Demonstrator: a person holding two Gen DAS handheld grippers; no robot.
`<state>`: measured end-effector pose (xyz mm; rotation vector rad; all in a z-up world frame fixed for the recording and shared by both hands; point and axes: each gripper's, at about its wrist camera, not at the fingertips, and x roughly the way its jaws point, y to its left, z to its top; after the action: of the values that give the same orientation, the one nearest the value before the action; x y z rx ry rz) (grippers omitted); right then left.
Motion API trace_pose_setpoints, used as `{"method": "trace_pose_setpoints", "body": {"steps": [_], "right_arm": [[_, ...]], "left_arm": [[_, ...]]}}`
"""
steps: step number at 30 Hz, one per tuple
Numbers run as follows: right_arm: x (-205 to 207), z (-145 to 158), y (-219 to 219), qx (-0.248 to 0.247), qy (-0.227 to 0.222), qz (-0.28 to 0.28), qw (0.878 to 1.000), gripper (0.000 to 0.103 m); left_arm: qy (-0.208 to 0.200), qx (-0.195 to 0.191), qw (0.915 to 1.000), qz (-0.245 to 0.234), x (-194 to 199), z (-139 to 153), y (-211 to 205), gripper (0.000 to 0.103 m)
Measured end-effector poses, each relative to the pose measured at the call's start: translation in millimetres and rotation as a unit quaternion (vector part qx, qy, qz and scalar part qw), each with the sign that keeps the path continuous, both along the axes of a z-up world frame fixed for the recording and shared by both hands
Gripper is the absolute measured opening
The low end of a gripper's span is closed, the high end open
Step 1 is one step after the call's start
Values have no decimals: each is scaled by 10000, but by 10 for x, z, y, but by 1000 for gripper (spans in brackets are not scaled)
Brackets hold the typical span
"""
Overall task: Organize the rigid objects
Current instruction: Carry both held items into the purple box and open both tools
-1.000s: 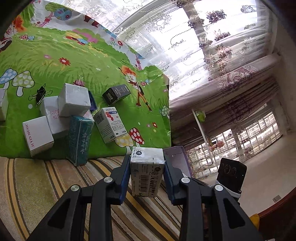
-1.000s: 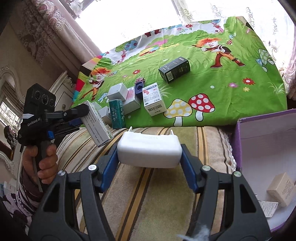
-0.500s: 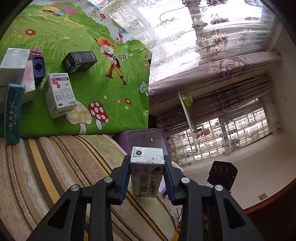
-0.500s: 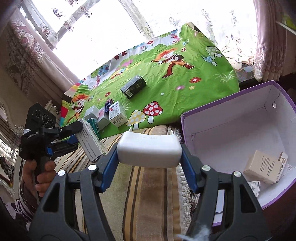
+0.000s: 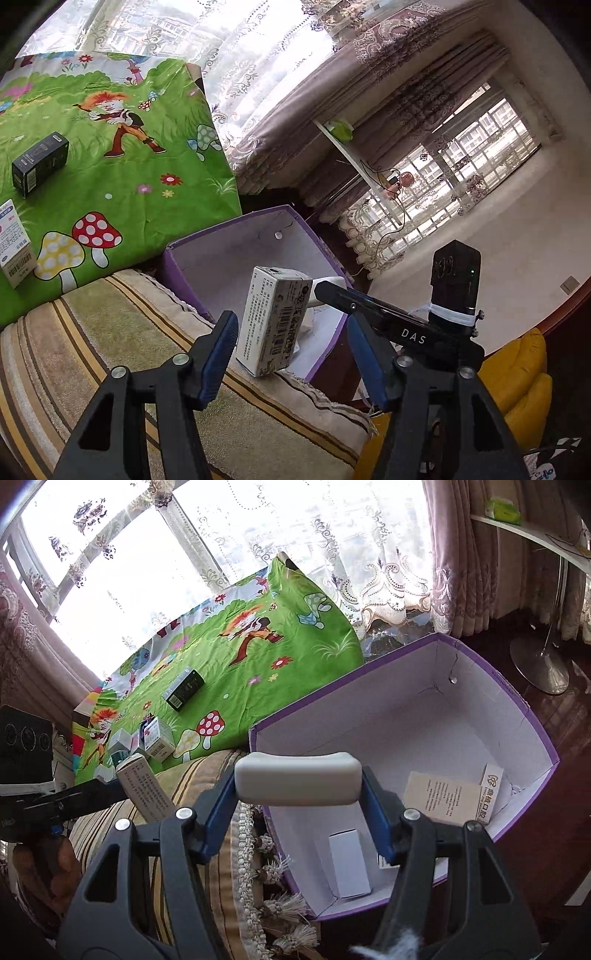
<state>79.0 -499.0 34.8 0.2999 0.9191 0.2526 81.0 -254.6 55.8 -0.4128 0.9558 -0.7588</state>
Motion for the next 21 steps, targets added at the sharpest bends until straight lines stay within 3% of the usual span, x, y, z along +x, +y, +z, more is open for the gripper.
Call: {"method": "trace_pose_setpoints", "body": {"steps": [5, 7, 8, 10, 13, 16, 17, 18, 21], "right_arm": [[-28, 0, 41, -163, 33, 41, 9999, 68], [-50, 13, 78, -248, 24, 84, 9997, 69], [-57, 22, 97, -285, 17, 113, 9995, 70], [-71, 39, 136, -371, 1, 146, 9992, 71], [-82, 75, 193, -432, -14, 202, 9989, 71], [-81, 109, 278, -498, -34, 296, 9983, 72], [-79, 121, 307, -513, -39, 334, 9981, 72], [-79, 134, 337, -527, -45, 376, 9979, 72], [-78, 159, 443, -579, -34, 504, 9970, 72]], "left_arm": [[-504, 628, 9967, 37, -162, 142, -37, 77], [-916, 1168, 9885, 295, -266, 249, -22, 77], [-1126, 1583, 9797, 498, -317, 309, -33, 78], [-1675, 2393, 9526, 849, -437, 424, -51, 79], [-2430, 2863, 9201, 1110, -642, 555, 27, 87], [-2980, 3387, 8784, 1577, -811, 611, 141, 88], [-3053, 3390, 8754, 1601, -847, 618, 196, 88], [-3063, 3304, 8789, 1569, -872, 611, 281, 88], [-2890, 2797, 9059, 1324, -939, 596, 553, 88]]}}
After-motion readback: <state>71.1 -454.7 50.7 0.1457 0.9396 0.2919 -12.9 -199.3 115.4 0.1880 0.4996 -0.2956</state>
